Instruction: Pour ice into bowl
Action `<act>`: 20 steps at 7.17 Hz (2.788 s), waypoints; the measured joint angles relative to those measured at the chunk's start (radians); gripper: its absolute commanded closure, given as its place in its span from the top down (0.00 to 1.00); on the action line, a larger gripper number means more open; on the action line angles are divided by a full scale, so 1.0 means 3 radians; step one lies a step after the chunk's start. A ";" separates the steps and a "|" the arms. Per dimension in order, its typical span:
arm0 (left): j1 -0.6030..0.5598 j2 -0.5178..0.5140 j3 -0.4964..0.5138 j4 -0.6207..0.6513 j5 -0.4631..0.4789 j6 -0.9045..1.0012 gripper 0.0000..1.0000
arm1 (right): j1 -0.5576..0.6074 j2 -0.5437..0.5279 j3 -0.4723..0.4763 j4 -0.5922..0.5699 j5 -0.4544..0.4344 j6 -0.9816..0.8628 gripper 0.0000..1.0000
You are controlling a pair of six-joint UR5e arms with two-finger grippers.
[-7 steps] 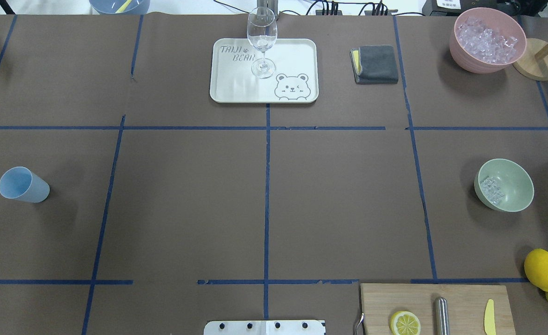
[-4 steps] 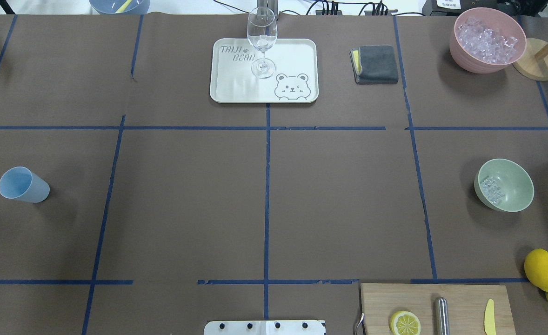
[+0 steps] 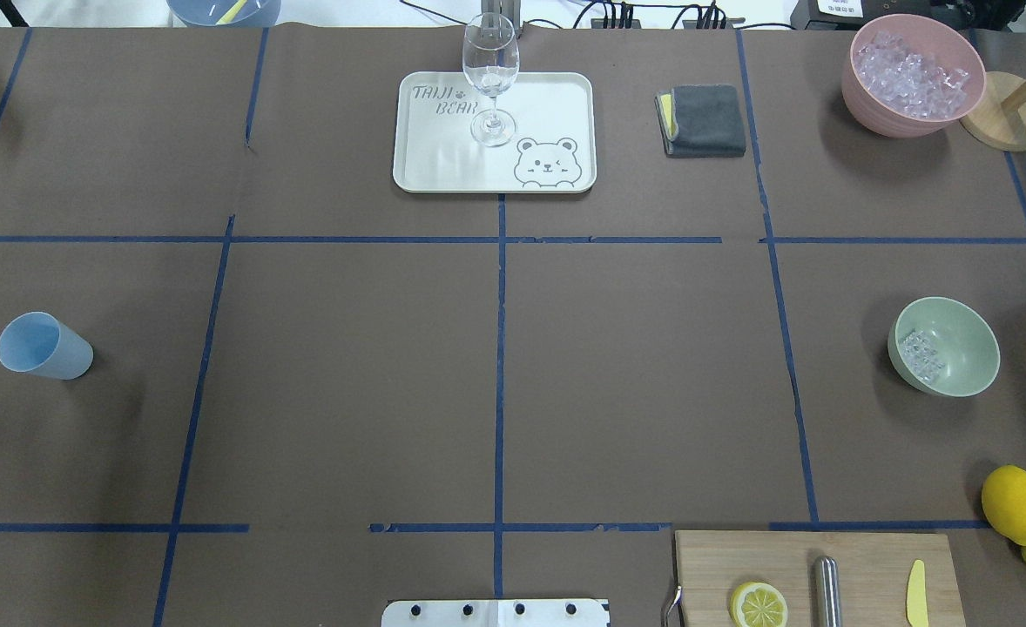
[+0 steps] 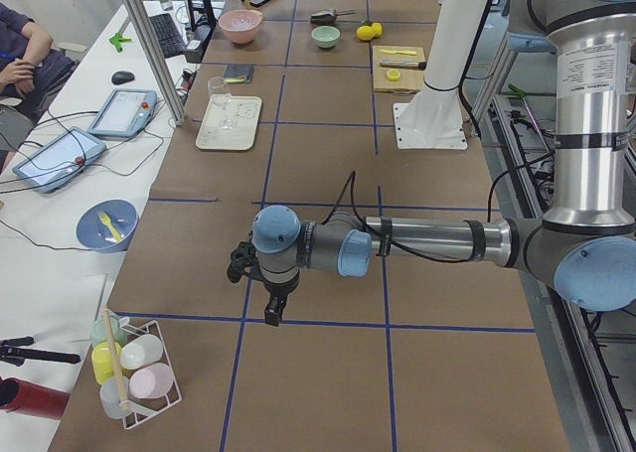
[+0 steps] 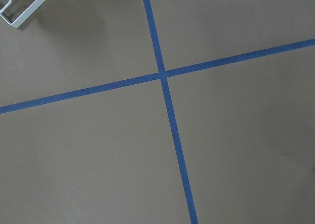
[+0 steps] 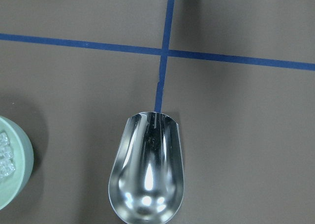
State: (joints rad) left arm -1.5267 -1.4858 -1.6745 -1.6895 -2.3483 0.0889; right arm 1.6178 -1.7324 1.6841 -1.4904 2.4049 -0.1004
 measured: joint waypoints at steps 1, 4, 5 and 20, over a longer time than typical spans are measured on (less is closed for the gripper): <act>-0.0002 0.0002 -0.0012 -0.0002 -0.0002 -0.0003 1.00 | 0.0060 0.0010 0.0013 -0.0063 0.0040 0.0002 1.00; -0.0004 0.0000 -0.0055 0.0000 0.0001 -0.0008 1.00 | 0.0116 0.0055 0.0090 -0.0167 0.0042 0.0135 1.00; -0.0004 0.0000 -0.0060 0.0001 0.0006 -0.0008 1.00 | 0.0116 0.0080 0.0105 -0.0171 0.0033 0.0252 1.00; -0.0004 -0.0021 -0.0080 -0.0003 -0.0011 -0.0433 1.00 | 0.0109 0.0103 0.0108 -0.0152 0.0016 0.0355 1.00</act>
State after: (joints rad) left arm -1.5279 -1.4922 -1.6986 -1.6905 -2.3516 -0.0409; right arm 1.6506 -1.7014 1.7163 -1.5362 2.4098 0.0061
